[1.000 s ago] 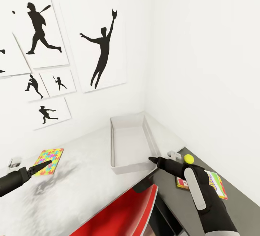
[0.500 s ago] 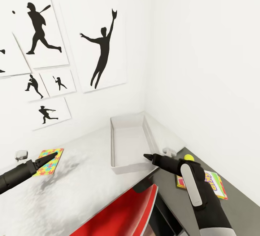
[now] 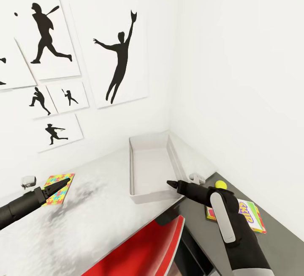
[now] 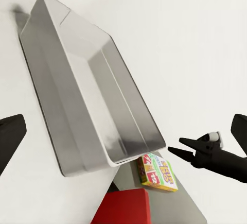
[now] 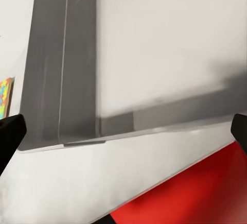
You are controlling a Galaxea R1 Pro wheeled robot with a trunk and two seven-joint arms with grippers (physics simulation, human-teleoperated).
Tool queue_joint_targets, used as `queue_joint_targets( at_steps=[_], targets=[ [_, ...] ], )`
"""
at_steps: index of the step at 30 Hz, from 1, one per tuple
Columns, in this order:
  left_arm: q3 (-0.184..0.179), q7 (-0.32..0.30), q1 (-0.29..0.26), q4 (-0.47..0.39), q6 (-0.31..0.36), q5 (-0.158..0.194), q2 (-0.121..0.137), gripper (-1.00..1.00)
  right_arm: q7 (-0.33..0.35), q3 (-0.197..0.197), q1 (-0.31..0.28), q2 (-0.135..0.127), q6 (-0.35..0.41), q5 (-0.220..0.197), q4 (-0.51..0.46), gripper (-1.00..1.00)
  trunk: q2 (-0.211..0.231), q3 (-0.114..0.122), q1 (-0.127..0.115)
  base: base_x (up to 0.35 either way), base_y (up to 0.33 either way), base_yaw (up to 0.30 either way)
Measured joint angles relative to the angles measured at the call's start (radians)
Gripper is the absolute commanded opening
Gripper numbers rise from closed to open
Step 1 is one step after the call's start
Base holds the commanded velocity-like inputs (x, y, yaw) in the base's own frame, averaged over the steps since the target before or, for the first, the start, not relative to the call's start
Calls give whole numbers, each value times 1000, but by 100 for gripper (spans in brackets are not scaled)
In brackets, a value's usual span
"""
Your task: Put all the toys in the child's room - the three board games (two on the bed and one on the table), the two jigsaw puzzles on the table, and the tennis ball on the table - inside the toy box on the table in the child's room.
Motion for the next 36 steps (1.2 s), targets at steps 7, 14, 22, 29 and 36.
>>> queue_joint_targets(
  at_steps=[7, 14, 22, 29, 36],
  targets=[
    [-1, 2, 0, 0, 0, 0, 0, 100, -7, 2, -1, 4, -4, 0, -3, 100, 0, 0, 0, 0, 0, 0],
    [-2, 6, 0, 0, 0, 0, -1, 100, -9, 6, -1, 7, 4, 0, -8, 100, 0, 0, 0, 0, 0, 0],
    [-3, 7, 0, 0, 0, 0, -2, 100, -10, 4, -10, 7, 8, 1, -9, 100, 0, 0, 0, 0, 0, 0],
    [-5, 7, 0, 0, 0, 0, -2, 100, -11, 2, -34, 6, 7, 9, -8, 100, 0, 0, 0, 0, 0, 0],
    [-14, 7, 0, 0, 0, 0, -2, 100, -25, 2, -43, 6, 1, 15, -8, 100, 0, 0, 0, 0, 0, 0]
  ],
)
